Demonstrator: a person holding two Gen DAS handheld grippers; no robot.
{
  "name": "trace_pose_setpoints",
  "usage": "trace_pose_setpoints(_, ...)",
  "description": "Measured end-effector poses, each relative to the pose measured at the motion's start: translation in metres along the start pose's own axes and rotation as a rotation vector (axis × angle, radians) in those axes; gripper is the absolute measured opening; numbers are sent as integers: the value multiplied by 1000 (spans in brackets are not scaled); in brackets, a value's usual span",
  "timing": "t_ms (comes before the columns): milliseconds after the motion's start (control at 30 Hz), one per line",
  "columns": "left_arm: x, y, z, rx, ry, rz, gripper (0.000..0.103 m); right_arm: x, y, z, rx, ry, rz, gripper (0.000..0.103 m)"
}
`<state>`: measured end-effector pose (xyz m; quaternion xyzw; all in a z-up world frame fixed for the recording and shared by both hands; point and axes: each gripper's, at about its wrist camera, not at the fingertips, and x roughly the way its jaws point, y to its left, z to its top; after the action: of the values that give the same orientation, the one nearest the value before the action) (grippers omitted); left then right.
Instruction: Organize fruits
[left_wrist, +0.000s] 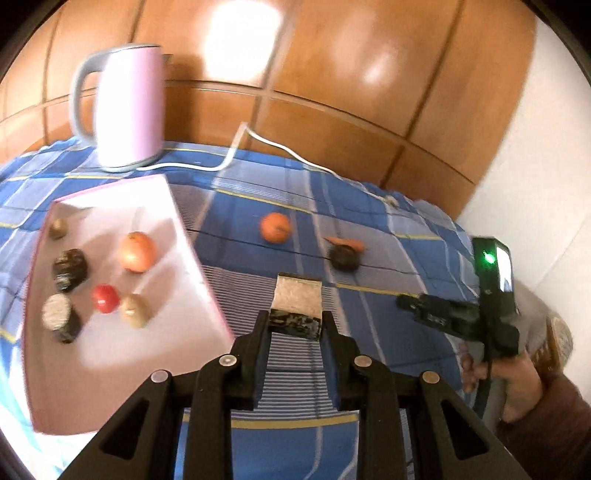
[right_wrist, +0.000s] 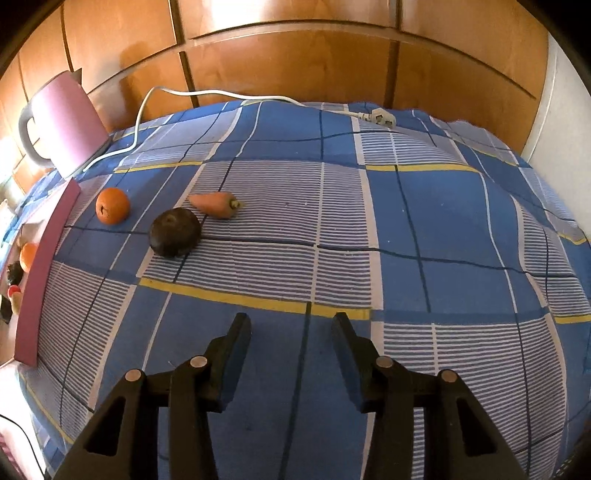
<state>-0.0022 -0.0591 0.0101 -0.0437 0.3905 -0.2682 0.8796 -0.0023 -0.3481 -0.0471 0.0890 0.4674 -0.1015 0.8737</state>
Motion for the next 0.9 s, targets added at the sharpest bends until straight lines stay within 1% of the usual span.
trace_pose_setpoints(133,-10,19,1,-42,-24,64,26,0,0,-1,1,-5,-2,47)
trace_pose_setpoints(400,-23,53,3,-130,-59,164,26,1,0,4,16,0,-6,46)
trace_pose_setpoints(467,-26,61,3,-147,-66,187,26,2,0,6,24,-1,-8,44)
trace_pose_setpoints(500,-26,65,3,-157,-69,198,26,3,-1,7,28,-2,-8,41)
trace_pose_setpoints(567,-27,74,3,-182,-71,219,26,4,-2,10,39,-2,-5,40)
trace_pose_setpoints(633,-28,84,3,-213,-72,240,26,5,-3,16,53,-2,5,35)
trace_pose_setpoints(767,-29,96,0,-251,-70,275,26,11,-1,27,80,-3,36,35)
trace_pose_setpoints(800,-29,98,-1,-258,-68,280,26,13,1,29,81,-4,44,33)
trace_pose_setpoints(900,-30,104,-3,-273,-64,297,26,18,7,38,89,-2,76,32)
